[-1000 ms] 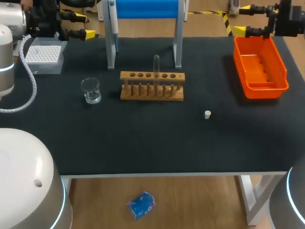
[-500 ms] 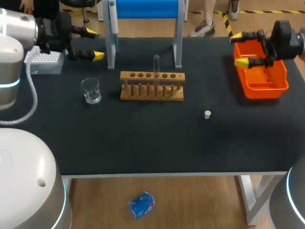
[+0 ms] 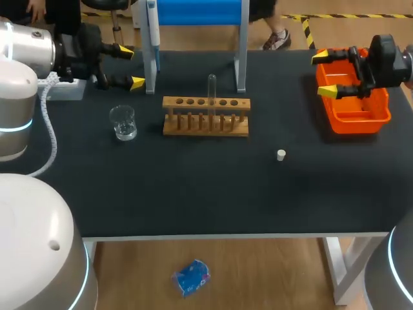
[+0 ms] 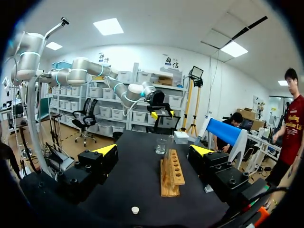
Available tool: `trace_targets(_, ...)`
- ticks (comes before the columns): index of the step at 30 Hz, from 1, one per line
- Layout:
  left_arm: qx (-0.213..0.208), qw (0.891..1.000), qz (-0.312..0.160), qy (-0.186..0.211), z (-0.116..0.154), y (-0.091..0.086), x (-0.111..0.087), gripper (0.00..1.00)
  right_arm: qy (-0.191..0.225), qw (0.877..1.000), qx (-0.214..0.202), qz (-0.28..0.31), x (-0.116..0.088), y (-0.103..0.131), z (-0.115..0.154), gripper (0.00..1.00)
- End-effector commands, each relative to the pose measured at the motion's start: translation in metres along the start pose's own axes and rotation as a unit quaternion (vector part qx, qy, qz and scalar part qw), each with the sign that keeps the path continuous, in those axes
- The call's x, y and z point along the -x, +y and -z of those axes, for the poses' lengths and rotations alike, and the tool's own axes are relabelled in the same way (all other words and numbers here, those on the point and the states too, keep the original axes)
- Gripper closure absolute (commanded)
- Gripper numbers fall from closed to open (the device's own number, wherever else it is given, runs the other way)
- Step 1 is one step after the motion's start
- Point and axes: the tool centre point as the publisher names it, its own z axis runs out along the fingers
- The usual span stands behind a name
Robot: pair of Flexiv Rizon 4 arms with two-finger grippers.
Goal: Invert the test tube, pick up the pipette, mount the tip to pipette, aspirate from beaker and dispense into the tube, eject the tip, return the pipette, and cap with the stopper.
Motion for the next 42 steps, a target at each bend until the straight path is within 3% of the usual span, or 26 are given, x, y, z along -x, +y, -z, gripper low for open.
trace_targets(1,0.002,1.0,0.002,0.0,-0.006,0.0,-0.009,0.0,0.005,1.0,-0.008,-0.016,-0.008,-0.014,-0.018,0.0)
trace_targets(10,0.004,1.0,0.025,0.01,-0.025,0.016,-0.04,0.0,0.024,0.999,0.004,-0.043,-0.018,-0.044,-0.071,0.0)
trace_targets(18,-0.005,0.999,0.034,0.01,-0.03,0.018,-0.043,0.0,0.036,0.999,0.025,-0.033,-0.016,-0.046,-0.125,0.0)
trace_targets(31,-0.005,0.999,0.034,0.01,-0.03,0.018,-0.043,0.0,0.036,0.999,0.025,-0.033,-0.016,-0.046,-0.125,0.0)
trace_targets(37,0.01,0.999,0.012,0.04,-0.04,0.022,-0.042,0.0,0.039,0.997,0.034,-0.052,-0.005,-0.063,-0.143,0.0)
trace_targets(42,0.012,0.999,0.009,0.04,-0.043,0.024,-0.039,0.0,0.044,0.997,0.035,-0.054,0.007,-0.07,-0.157,0.0)
